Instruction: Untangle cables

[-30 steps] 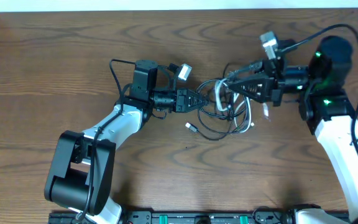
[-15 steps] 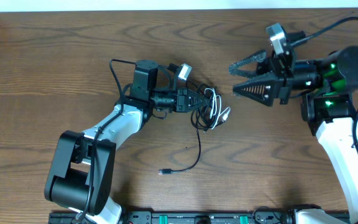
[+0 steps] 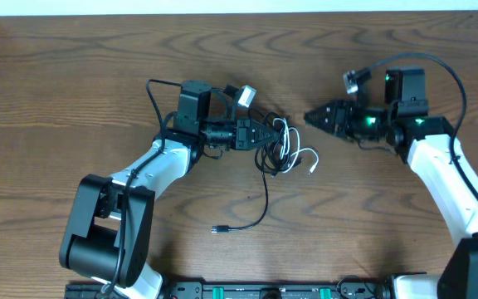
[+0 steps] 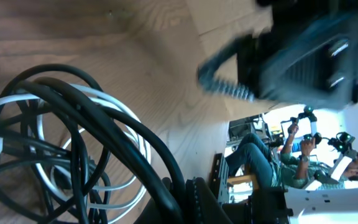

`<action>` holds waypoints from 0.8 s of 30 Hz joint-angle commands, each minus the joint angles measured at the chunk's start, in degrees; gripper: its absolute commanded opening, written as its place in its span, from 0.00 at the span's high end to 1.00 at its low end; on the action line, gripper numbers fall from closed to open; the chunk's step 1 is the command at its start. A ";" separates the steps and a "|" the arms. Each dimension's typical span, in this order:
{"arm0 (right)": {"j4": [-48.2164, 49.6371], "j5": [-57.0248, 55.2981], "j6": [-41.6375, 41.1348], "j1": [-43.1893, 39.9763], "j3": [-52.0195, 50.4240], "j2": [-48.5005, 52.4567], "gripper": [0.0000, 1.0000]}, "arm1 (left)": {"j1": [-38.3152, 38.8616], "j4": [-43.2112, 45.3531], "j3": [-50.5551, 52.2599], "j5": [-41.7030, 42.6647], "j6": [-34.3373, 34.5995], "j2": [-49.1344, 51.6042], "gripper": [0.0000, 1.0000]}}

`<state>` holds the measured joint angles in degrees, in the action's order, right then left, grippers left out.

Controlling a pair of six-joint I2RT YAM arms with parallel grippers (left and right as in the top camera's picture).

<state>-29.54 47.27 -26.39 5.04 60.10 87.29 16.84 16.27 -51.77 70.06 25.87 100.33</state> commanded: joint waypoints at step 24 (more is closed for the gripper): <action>-4.35 -39.50 -8.35 14.08 0.44 9.46 0.99 | -0.44 4.33 0.22 9.75 3.39 -0.90 0.93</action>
<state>-33.80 15.94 -32.77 19.00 60.14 96.64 16.82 17.52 -51.77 71.09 27.35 100.33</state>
